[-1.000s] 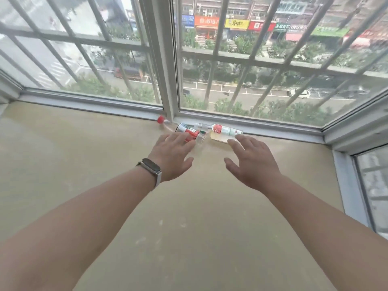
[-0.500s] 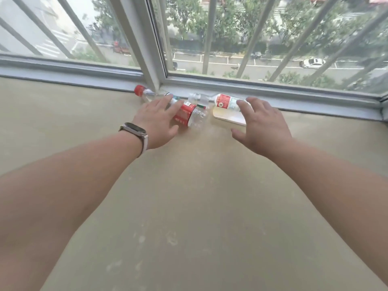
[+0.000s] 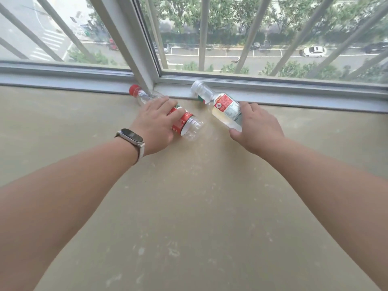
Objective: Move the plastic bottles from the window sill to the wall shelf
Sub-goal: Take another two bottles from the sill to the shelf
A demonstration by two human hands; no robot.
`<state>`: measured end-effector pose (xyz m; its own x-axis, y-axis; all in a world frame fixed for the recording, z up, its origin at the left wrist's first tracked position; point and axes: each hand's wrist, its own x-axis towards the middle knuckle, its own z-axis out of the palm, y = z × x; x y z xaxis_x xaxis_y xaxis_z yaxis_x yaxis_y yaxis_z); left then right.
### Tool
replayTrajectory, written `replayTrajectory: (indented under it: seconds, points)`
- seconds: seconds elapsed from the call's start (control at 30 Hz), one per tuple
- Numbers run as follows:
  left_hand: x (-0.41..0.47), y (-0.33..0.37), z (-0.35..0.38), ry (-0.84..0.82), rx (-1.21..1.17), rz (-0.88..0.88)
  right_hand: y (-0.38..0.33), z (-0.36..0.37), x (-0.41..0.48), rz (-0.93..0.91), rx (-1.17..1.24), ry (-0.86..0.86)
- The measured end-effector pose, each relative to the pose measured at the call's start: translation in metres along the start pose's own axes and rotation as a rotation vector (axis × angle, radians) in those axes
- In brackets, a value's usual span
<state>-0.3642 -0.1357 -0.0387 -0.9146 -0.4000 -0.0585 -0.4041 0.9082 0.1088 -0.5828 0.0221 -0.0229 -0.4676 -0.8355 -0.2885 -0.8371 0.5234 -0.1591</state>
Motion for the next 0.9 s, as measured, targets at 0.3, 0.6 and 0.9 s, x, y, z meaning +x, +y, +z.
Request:
replayTrajectory:
  seconds: [0.3,0.6,0.9]
  points:
    - [-0.025,0.007,0.000,0.168,-0.244,-0.167,-0.011,0.016,-0.021,0.094,0.179,-0.023]
    - [-0.025,0.023,0.001,0.271,-0.378,-0.845,-0.024,0.015,-0.009,0.069,0.213,0.024]
    - [-0.029,0.035,-0.003,0.040,-0.822,-1.157,-0.025,0.022,-0.015,0.048,0.143,0.007]
